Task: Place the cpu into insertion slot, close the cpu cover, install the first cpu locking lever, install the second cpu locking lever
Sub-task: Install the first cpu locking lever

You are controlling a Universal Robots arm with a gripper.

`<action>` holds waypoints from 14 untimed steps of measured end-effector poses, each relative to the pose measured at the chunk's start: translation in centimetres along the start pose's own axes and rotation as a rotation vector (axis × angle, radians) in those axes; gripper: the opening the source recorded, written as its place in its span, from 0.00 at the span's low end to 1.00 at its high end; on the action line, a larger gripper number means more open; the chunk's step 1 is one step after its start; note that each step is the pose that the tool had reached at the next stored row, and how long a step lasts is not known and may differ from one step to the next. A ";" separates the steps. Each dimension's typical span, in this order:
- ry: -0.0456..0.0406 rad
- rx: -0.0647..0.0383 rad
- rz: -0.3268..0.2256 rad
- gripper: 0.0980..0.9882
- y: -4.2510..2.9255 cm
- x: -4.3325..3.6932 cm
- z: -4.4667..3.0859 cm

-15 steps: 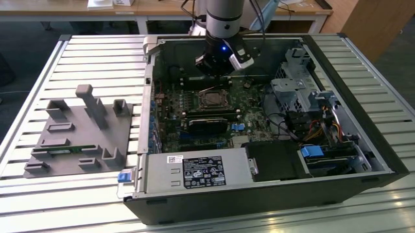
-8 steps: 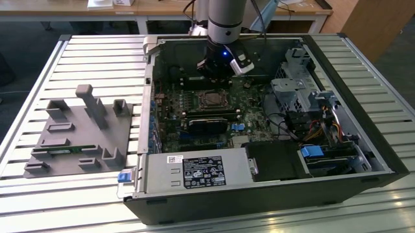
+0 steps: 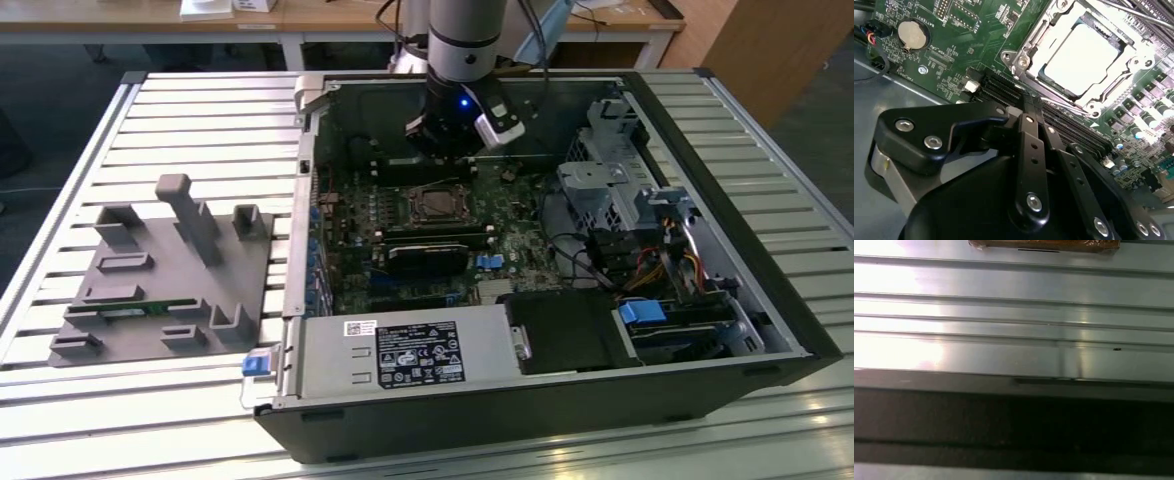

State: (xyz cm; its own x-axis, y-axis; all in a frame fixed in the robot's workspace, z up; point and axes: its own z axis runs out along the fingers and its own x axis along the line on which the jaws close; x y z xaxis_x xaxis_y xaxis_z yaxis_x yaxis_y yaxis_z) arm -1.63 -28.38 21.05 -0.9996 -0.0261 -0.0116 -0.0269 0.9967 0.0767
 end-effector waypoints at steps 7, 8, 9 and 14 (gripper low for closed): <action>-0.0001 0.000 0.000 0.01 0.00 0.36 0.08; -0.0001 0.000 0.000 0.01 0.01 0.37 0.12; -0.0002 0.000 0.000 0.01 0.00 0.37 0.17; -0.0001 0.001 0.000 0.01 -0.02 0.38 0.42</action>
State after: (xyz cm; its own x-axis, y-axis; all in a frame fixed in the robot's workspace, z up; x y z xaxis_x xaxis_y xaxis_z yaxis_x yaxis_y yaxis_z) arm -2.01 -28.38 20.62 -0.9996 -0.0260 -0.0117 -0.0268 0.9967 0.0762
